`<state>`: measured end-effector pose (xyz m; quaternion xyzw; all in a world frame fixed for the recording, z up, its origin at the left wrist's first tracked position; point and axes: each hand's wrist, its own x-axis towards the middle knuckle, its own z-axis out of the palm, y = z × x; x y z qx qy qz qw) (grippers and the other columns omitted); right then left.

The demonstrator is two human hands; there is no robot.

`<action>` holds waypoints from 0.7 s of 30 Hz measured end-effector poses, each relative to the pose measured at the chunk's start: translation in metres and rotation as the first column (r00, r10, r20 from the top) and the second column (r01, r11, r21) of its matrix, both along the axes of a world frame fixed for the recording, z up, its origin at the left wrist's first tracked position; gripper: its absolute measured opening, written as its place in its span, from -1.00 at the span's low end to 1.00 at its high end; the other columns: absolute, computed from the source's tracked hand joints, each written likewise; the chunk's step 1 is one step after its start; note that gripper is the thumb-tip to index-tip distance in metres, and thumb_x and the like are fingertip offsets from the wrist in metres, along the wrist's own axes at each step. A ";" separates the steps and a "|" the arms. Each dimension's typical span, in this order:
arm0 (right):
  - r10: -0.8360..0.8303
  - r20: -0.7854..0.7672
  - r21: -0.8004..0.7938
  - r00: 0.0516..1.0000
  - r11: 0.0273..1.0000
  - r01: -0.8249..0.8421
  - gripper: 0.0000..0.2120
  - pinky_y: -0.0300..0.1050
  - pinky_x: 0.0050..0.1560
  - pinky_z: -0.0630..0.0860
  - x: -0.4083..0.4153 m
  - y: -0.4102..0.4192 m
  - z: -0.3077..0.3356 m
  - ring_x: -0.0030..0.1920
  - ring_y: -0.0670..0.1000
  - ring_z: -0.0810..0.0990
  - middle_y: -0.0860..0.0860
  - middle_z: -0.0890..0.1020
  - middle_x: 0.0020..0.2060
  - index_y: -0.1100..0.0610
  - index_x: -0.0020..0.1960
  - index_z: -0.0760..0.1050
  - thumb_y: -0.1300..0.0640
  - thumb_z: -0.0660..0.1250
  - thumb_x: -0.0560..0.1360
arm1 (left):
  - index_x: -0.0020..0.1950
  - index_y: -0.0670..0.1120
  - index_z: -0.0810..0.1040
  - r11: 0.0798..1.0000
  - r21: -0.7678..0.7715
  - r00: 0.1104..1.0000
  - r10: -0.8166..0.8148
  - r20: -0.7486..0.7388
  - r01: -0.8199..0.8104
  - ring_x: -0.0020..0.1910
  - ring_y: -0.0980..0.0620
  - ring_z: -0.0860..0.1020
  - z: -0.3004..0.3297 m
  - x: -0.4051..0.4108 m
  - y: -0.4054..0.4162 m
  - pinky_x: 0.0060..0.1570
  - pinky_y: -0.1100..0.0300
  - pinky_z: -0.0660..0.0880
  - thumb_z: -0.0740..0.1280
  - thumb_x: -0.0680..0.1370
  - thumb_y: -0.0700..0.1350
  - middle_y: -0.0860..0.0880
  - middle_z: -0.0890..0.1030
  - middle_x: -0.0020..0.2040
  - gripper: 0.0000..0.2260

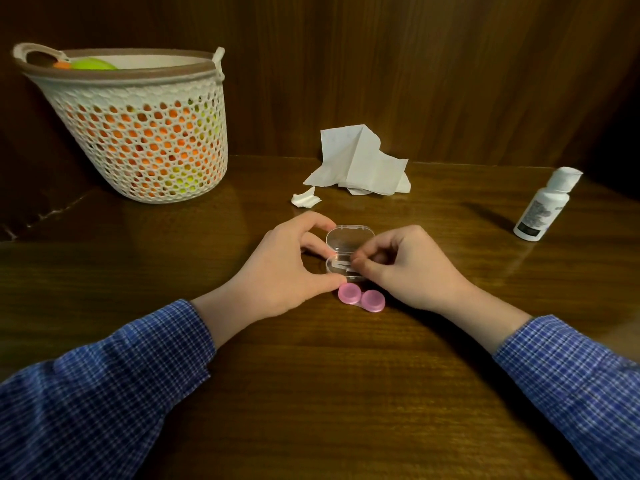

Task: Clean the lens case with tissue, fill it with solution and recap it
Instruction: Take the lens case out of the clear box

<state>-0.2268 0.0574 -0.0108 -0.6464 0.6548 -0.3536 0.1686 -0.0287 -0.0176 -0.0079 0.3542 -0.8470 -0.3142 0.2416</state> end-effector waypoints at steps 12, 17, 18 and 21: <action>0.129 0.123 0.137 0.984 0.980 -0.146 -0.88 -0.28 -0.07 0.47 -0.006 -0.001 0.013 -0.17 -0.23 0.66 -0.20 0.74 -0.23 -0.04 -0.19 0.74 0.11 0.51 0.51 | 0.37 0.15 0.45 1.000 0.012 1.000 -0.009 -0.005 0.009 0.16 0.25 0.60 0.002 0.000 0.001 0.33 0.05 0.51 0.63 0.35 0.04 0.19 0.68 0.10 -0.35; 0.151 0.101 0.033 0.983 0.987 -0.155 -0.91 -0.28 -0.04 0.50 -0.008 0.006 0.010 -0.14 -0.14 0.67 -0.12 0.73 -0.20 -0.02 -0.14 0.74 0.13 0.50 0.51 | 0.38 0.15 0.44 1.000 0.016 1.000 -0.004 -0.012 0.004 0.18 0.22 0.60 0.001 0.000 0.001 0.34 0.00 0.50 0.63 0.35 0.03 0.19 0.68 0.09 -0.35; 0.148 0.075 -0.004 0.986 0.989 -0.148 -0.92 -0.28 -0.03 0.51 -0.008 0.008 0.009 -0.11 -0.13 0.66 -0.13 0.72 -0.18 -0.02 -0.12 0.74 0.14 0.49 0.51 | 0.38 0.15 0.44 1.000 0.016 1.000 -0.002 -0.015 0.002 0.18 0.21 0.60 0.000 0.000 0.001 0.34 0.00 0.50 0.63 0.36 0.03 0.19 0.68 0.09 -0.35; 0.174 -0.045 -0.080 0.984 0.981 -0.178 -0.88 -0.29 0.05 0.55 -0.006 0.011 0.009 0.01 -0.14 0.65 -0.18 0.69 -0.09 -0.02 -0.03 0.74 0.17 0.48 0.50 | 0.37 0.15 0.44 1.000 0.016 1.000 0.005 -0.024 -0.005 0.17 0.21 0.61 0.000 0.000 0.001 0.34 0.01 0.51 0.63 0.36 0.02 0.18 0.69 0.07 -0.36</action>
